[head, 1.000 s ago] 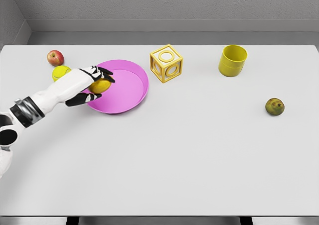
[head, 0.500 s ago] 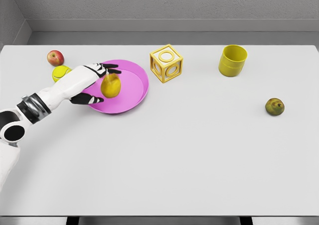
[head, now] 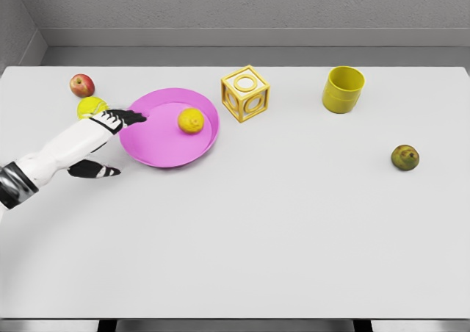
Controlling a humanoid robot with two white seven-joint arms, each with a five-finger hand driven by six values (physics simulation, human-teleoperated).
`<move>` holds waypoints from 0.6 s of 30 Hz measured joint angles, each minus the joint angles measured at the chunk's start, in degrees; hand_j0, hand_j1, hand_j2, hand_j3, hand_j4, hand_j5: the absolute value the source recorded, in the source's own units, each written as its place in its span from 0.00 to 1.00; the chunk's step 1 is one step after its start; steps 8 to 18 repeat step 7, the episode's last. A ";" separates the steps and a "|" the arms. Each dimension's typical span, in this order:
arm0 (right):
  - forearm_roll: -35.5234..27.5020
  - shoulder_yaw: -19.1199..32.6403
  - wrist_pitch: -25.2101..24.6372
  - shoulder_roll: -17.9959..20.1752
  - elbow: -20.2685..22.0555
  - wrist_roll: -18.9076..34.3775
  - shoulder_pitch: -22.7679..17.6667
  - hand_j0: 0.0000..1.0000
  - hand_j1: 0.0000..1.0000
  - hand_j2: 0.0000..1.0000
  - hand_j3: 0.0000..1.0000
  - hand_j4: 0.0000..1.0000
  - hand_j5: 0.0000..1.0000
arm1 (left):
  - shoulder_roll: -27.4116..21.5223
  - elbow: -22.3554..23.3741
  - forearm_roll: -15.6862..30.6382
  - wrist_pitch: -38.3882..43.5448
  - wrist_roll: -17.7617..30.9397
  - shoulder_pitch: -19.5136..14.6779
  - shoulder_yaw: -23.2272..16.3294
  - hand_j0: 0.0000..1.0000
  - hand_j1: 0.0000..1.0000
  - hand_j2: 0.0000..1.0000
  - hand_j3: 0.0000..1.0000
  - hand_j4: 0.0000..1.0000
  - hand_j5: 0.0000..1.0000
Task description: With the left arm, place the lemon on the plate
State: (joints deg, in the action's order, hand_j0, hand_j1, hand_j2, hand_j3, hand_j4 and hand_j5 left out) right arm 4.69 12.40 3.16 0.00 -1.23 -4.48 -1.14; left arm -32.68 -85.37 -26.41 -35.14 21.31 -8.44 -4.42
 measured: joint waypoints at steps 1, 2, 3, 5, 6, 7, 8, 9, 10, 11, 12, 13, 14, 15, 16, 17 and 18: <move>-0.01 -0.01 0.00 0.00 0.00 0.00 0.00 1.00 1.00 1.00 1.00 1.00 1.00 | -0.97 -0.02 0.06 -0.01 0.63 0.79 1.39 1.00 1.00 1.00 1.00 1.00 1.00; -0.01 -0.01 0.00 0.00 0.01 0.00 0.00 1.00 1.00 1.00 1.00 1.00 1.00 | -1.66 -0.01 0.16 0.01 1.27 0.97 2.64 1.00 1.00 1.00 1.00 1.00 1.00; 0.00 0.00 0.00 0.00 0.00 0.00 0.00 1.00 1.00 1.00 1.00 1.00 1.00 | -2.15 0.10 0.19 0.01 1.75 1.50 3.56 1.00 1.00 1.00 1.00 1.00 1.00; 0.00 -0.01 0.00 0.00 0.00 0.00 0.00 1.00 1.00 1.00 1.00 1.00 1.00 | -2.76 0.37 0.21 0.02 2.72 2.11 4.70 1.00 1.00 1.00 1.00 1.00 1.00; -0.01 -0.01 0.00 0.00 0.00 0.00 0.00 1.00 1.00 1.00 1.00 1.00 1.00 | -2.92 0.60 0.23 0.03 3.16 2.20 5.04 1.00 1.00 1.00 1.00 1.00 1.00; -0.01 -0.01 0.00 0.00 0.00 0.00 0.00 1.00 1.00 1.00 1.00 1.00 1.00 | -3.03 0.81 0.23 0.02 3.49 2.20 5.31 1.00 1.00 1.00 1.00 1.00 1.00; -0.01 -0.01 0.00 0.00 0.00 0.00 0.00 1.00 1.00 1.00 1.00 1.00 1.00 | -3.03 0.81 0.23 0.02 3.49 2.20 5.31 1.00 1.00 1.00 1.00 1.00 1.00; -0.01 -0.01 0.00 0.00 0.00 0.00 0.00 1.00 1.00 1.00 1.00 1.00 1.00 | -3.03 0.81 0.23 0.02 3.49 2.20 5.31 1.00 1.00 1.00 1.00 1.00 1.00; -0.01 -0.01 0.00 0.00 0.00 0.00 0.00 1.00 1.00 1.00 1.00 1.00 1.00 | -3.03 0.81 0.23 0.02 3.49 2.20 5.31 1.00 1.00 1.00 1.00 1.00 1.00; -0.01 -0.01 0.00 0.00 0.00 0.00 0.00 1.00 1.00 1.00 1.00 1.00 1.00 | -3.03 0.81 0.23 0.02 3.49 2.20 5.31 1.00 1.00 1.00 1.00 1.00 1.00; -0.01 -0.01 0.00 0.00 0.00 0.00 0.00 1.00 1.00 1.00 1.00 1.00 1.00 | -3.03 0.81 0.23 0.02 3.49 2.20 5.31 1.00 1.00 1.00 1.00 1.00 1.00; -0.01 -0.01 0.00 0.00 0.00 0.00 0.00 1.00 1.00 1.00 1.00 1.00 1.00 | -3.03 0.81 0.23 0.02 3.49 2.20 5.31 1.00 1.00 1.00 1.00 1.00 1.00; -0.01 -0.01 0.00 0.00 0.00 0.00 0.00 1.00 1.00 1.00 1.00 1.00 1.00 | -3.03 0.81 0.23 0.02 3.49 2.20 5.31 1.00 1.00 1.00 1.00 1.00 1.00; -0.01 -0.01 0.00 0.00 0.00 0.00 0.00 1.00 1.00 1.00 1.00 1.00 1.00 | -3.03 0.81 0.23 0.02 3.49 2.20 5.31 1.00 1.00 1.00 1.00 1.00 1.00; -0.01 -0.01 0.00 0.00 0.00 0.00 0.00 1.00 1.00 1.00 1.00 1.00 1.00 | -3.03 0.81 0.23 0.02 3.49 2.20 5.31 1.00 1.00 1.00 1.00 1.00 1.00; -0.01 -0.01 0.00 0.00 0.00 0.00 0.00 1.00 1.00 1.00 1.00 1.00 1.00 | -3.03 0.81 0.23 0.02 3.49 2.20 5.31 1.00 1.00 1.00 1.00 1.00 1.00; -0.01 -0.01 0.00 0.00 0.00 0.00 0.00 1.00 1.00 1.00 1.00 1.00 1.00 | -3.03 0.81 0.23 0.02 3.49 2.20 5.31 1.00 1.00 1.00 1.00 1.00 1.00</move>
